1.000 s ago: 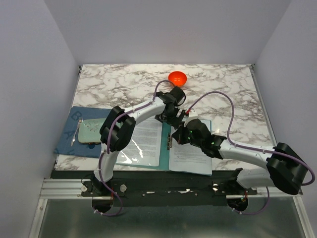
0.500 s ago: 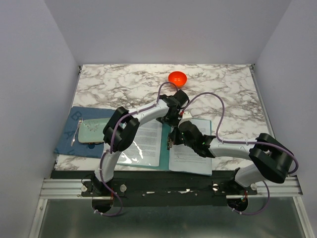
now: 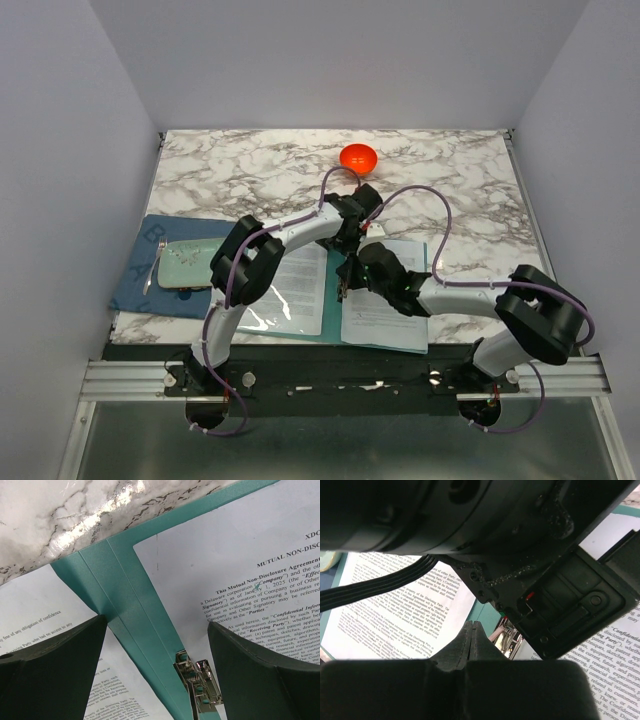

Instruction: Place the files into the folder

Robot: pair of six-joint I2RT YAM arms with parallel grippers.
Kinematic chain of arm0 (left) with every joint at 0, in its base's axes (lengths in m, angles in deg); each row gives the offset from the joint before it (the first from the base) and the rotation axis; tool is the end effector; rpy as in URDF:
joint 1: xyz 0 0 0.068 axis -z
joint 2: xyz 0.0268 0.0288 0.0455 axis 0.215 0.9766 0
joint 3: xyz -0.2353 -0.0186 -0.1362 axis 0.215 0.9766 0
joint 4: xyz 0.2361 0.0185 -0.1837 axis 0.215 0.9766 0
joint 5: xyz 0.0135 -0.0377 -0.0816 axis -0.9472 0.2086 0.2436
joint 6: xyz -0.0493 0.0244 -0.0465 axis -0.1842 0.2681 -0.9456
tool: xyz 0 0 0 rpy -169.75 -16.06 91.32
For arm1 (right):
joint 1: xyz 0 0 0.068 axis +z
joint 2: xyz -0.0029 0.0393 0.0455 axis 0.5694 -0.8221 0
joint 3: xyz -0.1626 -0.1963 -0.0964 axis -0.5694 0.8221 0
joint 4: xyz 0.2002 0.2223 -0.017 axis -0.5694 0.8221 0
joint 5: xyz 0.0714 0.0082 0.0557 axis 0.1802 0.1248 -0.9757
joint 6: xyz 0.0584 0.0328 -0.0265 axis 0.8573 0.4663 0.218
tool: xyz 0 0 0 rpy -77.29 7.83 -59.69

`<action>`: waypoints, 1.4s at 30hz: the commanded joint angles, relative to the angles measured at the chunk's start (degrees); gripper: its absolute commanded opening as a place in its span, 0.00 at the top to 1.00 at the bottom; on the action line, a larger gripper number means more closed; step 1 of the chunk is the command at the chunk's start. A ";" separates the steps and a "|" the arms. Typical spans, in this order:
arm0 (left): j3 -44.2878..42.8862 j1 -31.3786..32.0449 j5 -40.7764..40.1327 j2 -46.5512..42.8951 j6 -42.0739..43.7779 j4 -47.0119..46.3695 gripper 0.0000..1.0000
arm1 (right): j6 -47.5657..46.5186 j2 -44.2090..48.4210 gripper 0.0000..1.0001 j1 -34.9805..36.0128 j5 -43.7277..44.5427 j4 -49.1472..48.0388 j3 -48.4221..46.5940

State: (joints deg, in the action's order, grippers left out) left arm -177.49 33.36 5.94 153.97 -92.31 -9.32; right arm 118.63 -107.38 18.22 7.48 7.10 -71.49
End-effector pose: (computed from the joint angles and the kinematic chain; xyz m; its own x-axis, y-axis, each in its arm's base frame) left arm 0.3448 -0.3440 0.1309 -0.8480 0.4058 -0.3408 0.4308 0.9024 0.0025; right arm 0.2168 0.2638 0.1254 -0.6265 0.1030 -0.7726 -0.3582 0.8423 0.4027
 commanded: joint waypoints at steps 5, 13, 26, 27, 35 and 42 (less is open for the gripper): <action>2.93 0.19 -2.77 2.11 0.81 1.30 0.01 | 1.87 -3.72 0.99 0.42 -4.61 -6.99 0.81; 3.46 0.19 -2.69 2.55 1.95 1.65 0.01 | 1.95 -6.18 0.99 0.42 -11.82 -9.11 1.34; 5.31 0.10 -4.18 3.34 4.41 0.77 0.01 | 4.42 -8.20 0.99 0.51 -16.39 -12.18 6.00; 5.48 0.10 -4.00 3.34 4.50 0.68 0.01 | 4.50 -8.37 0.99 0.42 -16.57 -12.10 6.17; 7.33 -0.25 -3.83 2.90 5.38 -0.63 0.01 | 6.44 -9.08 1.00 0.42 -15.00 -10.17 7.67; 8.12 -0.34 -4.00 2.55 6.17 -1.16 0.01 | 7.58 -9.43 1.00 0.42 -12.28 -8.49 7.93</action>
State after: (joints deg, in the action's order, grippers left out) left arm -173.47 32.97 5.81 152.16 -88.44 -13.93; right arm 125.80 -114.92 18.07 -7.12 -7.98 -65.83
